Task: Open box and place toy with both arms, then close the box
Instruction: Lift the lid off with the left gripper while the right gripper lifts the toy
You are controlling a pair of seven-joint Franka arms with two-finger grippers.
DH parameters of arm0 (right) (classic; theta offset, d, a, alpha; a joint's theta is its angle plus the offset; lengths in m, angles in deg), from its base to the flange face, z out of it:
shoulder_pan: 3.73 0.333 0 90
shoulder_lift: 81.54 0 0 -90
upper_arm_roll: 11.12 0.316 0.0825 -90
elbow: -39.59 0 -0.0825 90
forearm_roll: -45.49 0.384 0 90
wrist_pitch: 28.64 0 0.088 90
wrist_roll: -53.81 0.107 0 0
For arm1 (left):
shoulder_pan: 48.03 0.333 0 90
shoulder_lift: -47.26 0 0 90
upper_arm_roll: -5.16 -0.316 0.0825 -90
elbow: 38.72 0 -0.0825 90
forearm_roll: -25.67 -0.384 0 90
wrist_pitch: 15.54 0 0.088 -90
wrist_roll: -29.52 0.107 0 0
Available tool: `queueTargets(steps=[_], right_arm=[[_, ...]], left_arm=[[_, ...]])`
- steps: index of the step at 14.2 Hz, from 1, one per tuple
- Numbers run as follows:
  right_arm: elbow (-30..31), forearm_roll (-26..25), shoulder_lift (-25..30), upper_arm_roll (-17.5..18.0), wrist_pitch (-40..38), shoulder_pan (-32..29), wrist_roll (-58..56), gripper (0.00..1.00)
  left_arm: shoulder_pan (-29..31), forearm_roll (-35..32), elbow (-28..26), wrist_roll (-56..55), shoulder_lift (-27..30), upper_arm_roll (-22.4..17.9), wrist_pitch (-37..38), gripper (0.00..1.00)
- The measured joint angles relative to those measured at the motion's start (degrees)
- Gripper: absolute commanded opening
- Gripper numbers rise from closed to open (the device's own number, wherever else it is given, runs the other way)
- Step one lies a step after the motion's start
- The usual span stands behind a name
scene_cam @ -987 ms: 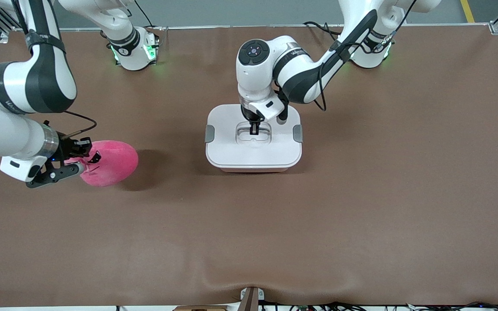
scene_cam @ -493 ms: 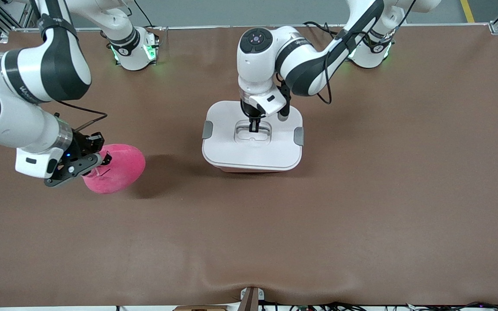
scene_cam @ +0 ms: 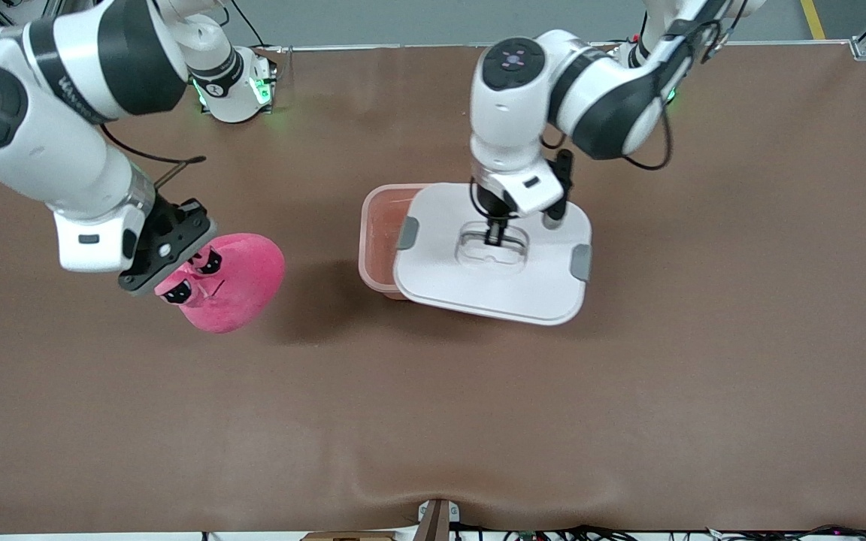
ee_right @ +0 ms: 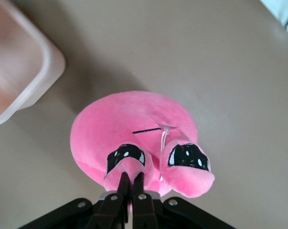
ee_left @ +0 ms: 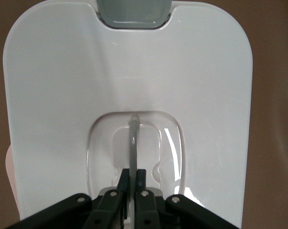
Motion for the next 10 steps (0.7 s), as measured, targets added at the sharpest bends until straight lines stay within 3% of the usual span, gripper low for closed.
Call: queueTargets(steps=[5, 10], right_arm=[[-0.6, 0.0, 3.9, 2.6, 0.0, 8.0, -2.8, 0.0], [-0.8, 0.0, 3.7, 5.0, 1.3, 17.5, -6.6, 0.0]], left_arm=[[10.6, 3.7, 0.0, 21.9, 1.9, -0.1, 2.7, 0.0], [19.9, 4.5, -1.0, 40.1, 1.1, -0.3, 4.1, 0.0]])
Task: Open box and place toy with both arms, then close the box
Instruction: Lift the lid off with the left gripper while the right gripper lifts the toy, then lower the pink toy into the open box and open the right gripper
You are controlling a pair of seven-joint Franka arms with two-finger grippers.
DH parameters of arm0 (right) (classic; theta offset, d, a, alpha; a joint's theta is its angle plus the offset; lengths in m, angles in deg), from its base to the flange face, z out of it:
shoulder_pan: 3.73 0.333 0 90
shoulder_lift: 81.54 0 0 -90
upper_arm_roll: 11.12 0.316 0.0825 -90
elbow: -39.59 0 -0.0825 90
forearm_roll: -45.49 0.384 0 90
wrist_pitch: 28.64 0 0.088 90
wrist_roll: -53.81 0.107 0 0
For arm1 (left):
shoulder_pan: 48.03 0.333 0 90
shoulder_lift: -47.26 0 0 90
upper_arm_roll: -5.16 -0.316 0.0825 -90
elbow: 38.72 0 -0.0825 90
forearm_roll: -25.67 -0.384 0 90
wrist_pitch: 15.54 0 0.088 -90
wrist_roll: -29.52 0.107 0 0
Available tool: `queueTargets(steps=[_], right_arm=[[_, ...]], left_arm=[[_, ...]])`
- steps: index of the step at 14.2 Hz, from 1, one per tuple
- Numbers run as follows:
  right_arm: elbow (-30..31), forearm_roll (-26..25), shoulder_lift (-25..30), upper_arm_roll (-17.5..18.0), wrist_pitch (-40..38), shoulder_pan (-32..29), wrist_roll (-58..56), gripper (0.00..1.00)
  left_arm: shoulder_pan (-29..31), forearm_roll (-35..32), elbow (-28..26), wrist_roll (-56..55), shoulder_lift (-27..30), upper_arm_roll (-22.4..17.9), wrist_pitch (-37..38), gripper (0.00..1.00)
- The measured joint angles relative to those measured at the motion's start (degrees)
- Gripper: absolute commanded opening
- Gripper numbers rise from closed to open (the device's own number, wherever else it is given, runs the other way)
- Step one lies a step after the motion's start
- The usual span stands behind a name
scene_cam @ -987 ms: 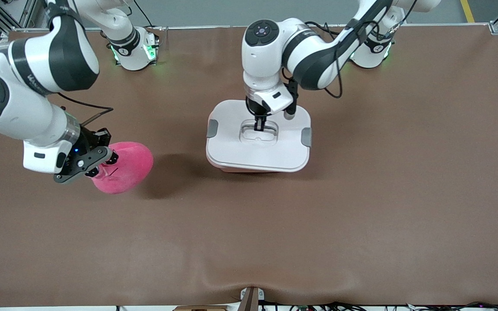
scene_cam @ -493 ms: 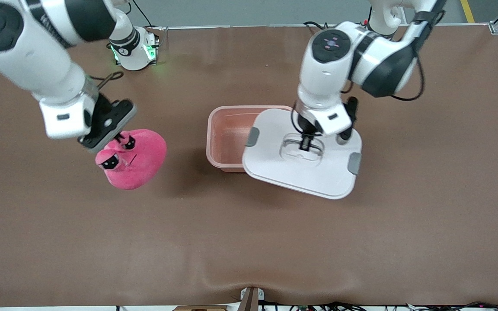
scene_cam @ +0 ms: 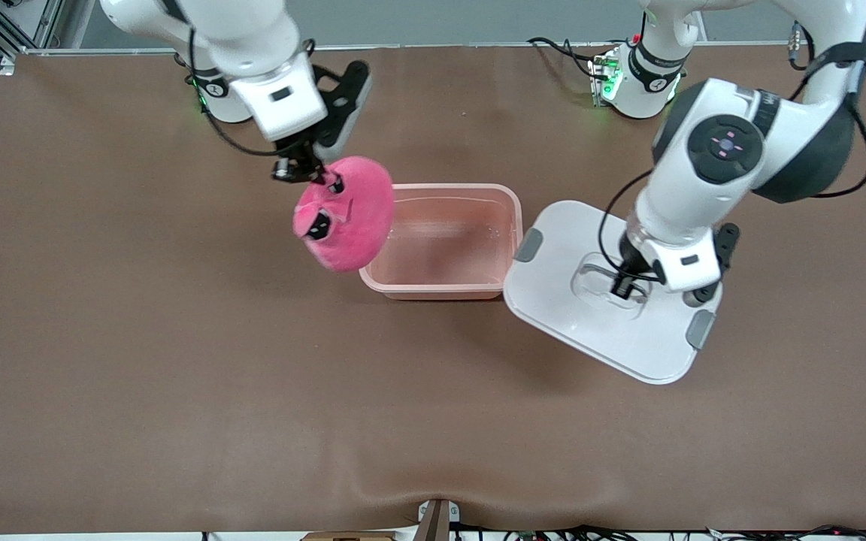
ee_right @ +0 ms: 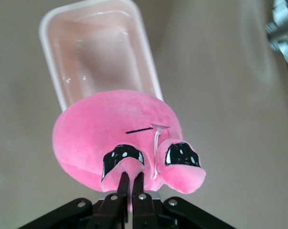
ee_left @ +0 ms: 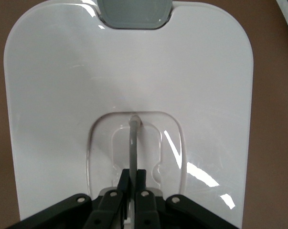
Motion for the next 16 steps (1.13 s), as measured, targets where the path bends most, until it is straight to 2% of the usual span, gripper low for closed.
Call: queueTargets(steps=[3, 6, 9, 16], right_arm=[[0.0, -0.4, -0.2, 0.1, 1.5, 4.5, -2.8, 0.0], [0.4, -2.3, -0.9, 0.0, 4.1, 5.9, -7.4, 0.0], [0.6, -2.4, -3.4, -0.9, 6.2, 5.6, -12.6, 0.0], [4.3, -2.5, -6.6, -0.9, 9.8, 5.6, -14.3, 0.0]], left_arm=[[5.1, 0.1, -0.6, 8.6, -2.2, -0.1, 0.2, 0.0], [8.8, 0.1, -0.6, 13.8, -5.2, -0.1, 0.2, 0.0], [9.7, 0.1, -0.6, 16.5, -6.7, 0.0, 0.2, 0.0], [12.1, 0.1, -0.9, 22.6, -6.7, 0.0, 1.3, 0.0]])
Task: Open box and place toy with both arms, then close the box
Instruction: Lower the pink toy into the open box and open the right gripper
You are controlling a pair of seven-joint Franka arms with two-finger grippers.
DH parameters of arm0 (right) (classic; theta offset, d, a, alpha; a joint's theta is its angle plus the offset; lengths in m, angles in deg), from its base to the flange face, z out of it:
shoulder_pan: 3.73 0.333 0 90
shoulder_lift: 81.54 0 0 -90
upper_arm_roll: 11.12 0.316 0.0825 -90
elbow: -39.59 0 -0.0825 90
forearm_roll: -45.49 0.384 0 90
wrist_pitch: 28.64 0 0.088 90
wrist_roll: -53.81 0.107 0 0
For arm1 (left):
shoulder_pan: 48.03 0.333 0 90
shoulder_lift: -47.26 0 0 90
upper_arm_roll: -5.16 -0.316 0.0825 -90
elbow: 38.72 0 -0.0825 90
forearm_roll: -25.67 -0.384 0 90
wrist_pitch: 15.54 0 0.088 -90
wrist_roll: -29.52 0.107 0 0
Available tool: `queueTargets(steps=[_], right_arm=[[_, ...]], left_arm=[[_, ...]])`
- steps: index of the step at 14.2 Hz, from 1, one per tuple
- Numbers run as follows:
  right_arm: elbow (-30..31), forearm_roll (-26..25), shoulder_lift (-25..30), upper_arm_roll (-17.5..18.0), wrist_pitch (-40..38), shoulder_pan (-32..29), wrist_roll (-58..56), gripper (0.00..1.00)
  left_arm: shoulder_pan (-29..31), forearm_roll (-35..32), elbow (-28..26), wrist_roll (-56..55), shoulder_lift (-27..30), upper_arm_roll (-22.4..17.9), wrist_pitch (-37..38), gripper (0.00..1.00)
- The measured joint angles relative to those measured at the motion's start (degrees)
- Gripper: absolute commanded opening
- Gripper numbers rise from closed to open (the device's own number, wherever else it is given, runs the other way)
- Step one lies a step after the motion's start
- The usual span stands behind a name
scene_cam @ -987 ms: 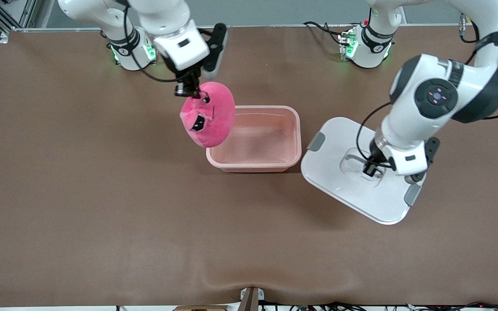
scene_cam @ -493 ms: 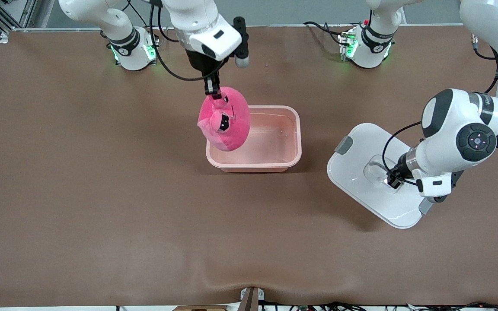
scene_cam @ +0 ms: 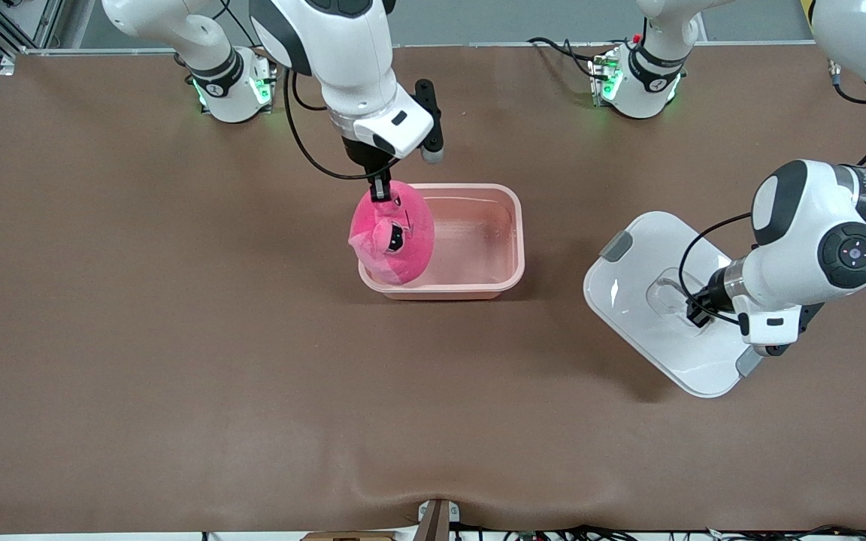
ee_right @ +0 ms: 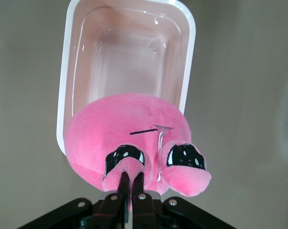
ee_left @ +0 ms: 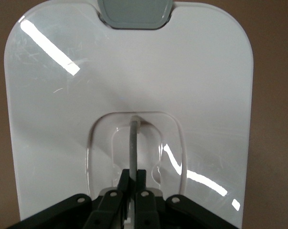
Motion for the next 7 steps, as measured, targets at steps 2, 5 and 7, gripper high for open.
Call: queueTargets(steps=[2, 5, 7], right_arm=[[0.3, 0.0, 0.0, 0.1, 0.0, 0.0, -0.4, 0.0], [0.7, 0.0, 0.0, 0.1, 0.0, 0.0, -2.2, 0.0], [1.4, 0.0, 0.0, 0.2, 0.1, 0.1, -2.5, 0.0]], left_arm=[[0.0, 0.0, -0.1, 0.0, 0.0, 0.1, 0.2, 0.0], [0.0, 0.0, -0.2, 0.0, 0.0, 0.1, 0.6, 0.0], [0.0, 0.0, -0.2, 0.0, 0.0, 0.1, 1.1, 0.0]])
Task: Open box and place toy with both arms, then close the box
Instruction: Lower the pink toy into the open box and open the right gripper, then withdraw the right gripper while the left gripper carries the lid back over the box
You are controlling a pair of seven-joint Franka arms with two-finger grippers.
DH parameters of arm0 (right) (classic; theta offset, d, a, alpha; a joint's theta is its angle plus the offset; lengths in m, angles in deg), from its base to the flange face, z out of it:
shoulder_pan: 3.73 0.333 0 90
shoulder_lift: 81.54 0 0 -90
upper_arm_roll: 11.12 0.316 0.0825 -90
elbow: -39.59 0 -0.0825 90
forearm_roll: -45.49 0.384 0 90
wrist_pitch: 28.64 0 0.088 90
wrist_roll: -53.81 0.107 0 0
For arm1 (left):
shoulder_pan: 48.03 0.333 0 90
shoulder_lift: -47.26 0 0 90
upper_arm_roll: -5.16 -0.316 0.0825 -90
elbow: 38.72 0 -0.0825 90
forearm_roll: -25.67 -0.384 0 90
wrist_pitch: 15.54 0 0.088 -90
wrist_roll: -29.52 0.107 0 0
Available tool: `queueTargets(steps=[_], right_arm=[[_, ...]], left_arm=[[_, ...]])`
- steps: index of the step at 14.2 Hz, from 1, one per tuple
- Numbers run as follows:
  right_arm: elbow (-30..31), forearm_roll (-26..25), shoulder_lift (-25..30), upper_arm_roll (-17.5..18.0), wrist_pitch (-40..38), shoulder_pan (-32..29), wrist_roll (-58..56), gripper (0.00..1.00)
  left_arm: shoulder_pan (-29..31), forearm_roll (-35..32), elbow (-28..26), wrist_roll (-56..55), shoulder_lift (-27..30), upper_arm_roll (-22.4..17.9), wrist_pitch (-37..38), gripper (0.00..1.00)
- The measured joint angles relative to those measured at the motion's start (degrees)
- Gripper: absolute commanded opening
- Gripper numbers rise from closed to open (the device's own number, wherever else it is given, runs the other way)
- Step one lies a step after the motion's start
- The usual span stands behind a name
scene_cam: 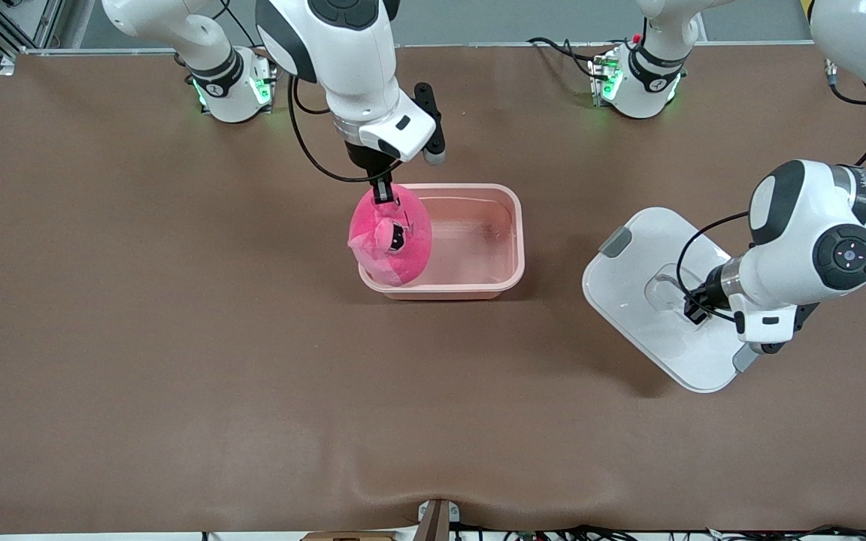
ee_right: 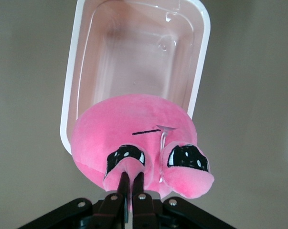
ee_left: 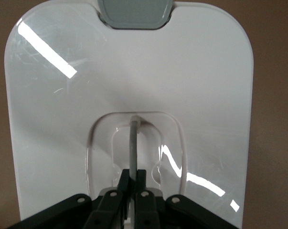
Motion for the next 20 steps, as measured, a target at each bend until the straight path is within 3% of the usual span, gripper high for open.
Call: queueTargets(steps=[1, 2, 3, 4, 12, 16, 20], right_arm=[[0.3, 0.0, 0.0, 0.0, 0.1, 0.0, 0.0, 0.0], [0.6, 0.0, 0.0, 0.0, 0.2, 0.0, -0.1, 0.1], [0.8, 0.0, 0.0, 0.0, 0.3, 0.1, -0.1, 0.84], [0.8, 0.0, 0.0, 0.1, 0.3, 0.2, -0.1, 1.0], [0.4, 0.0, 0.9, -0.5, -0.6, -0.2, -0.3, 1.0], [0.2, 0.0, 3.1, -1.1, -5.8, -5.8, 0.9, 1.0], [0.0, 0.0, 6.4, -1.7, -10.0, -11.3, 13.1, 1.0]], left_arm=[[0.0, 0.0, 0.0, 0.0, 0.0, 0.0, 0.1, 0.0], [0.0, 0.0, 0.0, 0.0, 0.0, -0.1, 0.1, 0.0], [0.0, 0.0, 0.0, 0.0, -0.1, -0.1, 0.2, 0.0], [0.0, 0.0, 0.0, 0.0, -0.1, -0.1, 0.2, 0.0], [0.0, 0.0, 0.0, 0.0, -0.4, 0.1, 0.4, 0.0], [0.0, 0.0, 0.0, 0.0, -0.4, 0.1, 0.8, 0.0], [0.0, 0.0, 0.0, 0.0, -0.4, 0.1, 1.3, 0.0]])
